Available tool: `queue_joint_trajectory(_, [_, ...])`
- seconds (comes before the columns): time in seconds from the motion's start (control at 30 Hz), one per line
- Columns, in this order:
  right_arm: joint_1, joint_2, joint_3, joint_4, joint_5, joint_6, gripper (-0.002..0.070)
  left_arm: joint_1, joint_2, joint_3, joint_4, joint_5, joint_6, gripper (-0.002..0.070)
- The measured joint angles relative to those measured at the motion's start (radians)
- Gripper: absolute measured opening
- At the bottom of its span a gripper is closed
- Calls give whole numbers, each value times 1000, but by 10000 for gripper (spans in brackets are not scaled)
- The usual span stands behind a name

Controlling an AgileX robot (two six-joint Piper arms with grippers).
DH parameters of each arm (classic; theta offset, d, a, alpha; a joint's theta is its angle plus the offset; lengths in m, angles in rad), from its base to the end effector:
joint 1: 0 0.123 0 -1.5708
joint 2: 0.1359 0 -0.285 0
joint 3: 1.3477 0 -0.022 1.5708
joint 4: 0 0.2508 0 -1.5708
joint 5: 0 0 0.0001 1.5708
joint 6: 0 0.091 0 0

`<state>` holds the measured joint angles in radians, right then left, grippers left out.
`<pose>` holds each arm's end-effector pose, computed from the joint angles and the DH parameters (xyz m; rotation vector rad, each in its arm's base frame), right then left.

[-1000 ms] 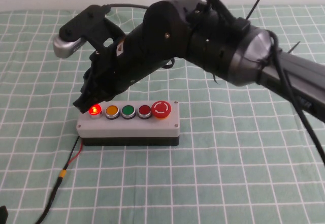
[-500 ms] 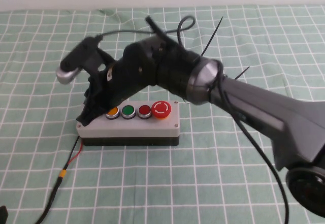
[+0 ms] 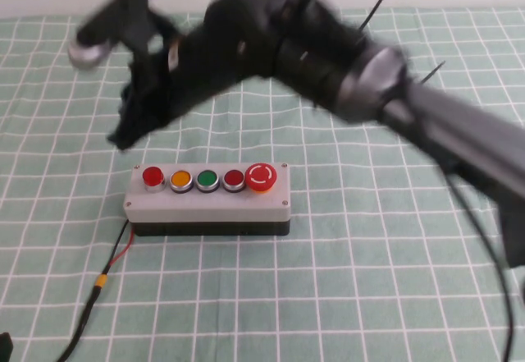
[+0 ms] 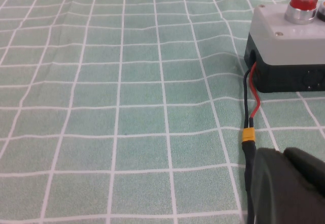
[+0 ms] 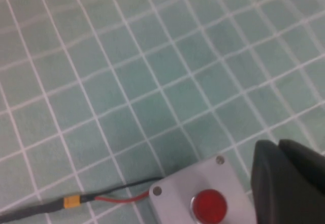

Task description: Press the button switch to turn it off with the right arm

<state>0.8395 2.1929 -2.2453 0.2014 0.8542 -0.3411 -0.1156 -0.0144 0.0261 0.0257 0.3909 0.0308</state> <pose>0.3302 0.3886 0.3283 -1.2279 1.9641 0.4994 0.0518 -0.0051 0.1701 0.1536 1.8799 -0.0325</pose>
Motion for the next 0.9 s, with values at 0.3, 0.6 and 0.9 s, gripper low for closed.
queue_joint_trajectory(0.3, [-9,-267,-37,-116,218,115,-16,0,0,0,0,0,0,-3])
queue_joint_trajectory(0.6, [-37,-435,-37,-229,371,265,-16,0,0,0,0,0,0,-3])
queue_joint_trajectory(0.9, [-37,-587,-38,-232,416,325,-16,0,0,0,0,0,0,-3])
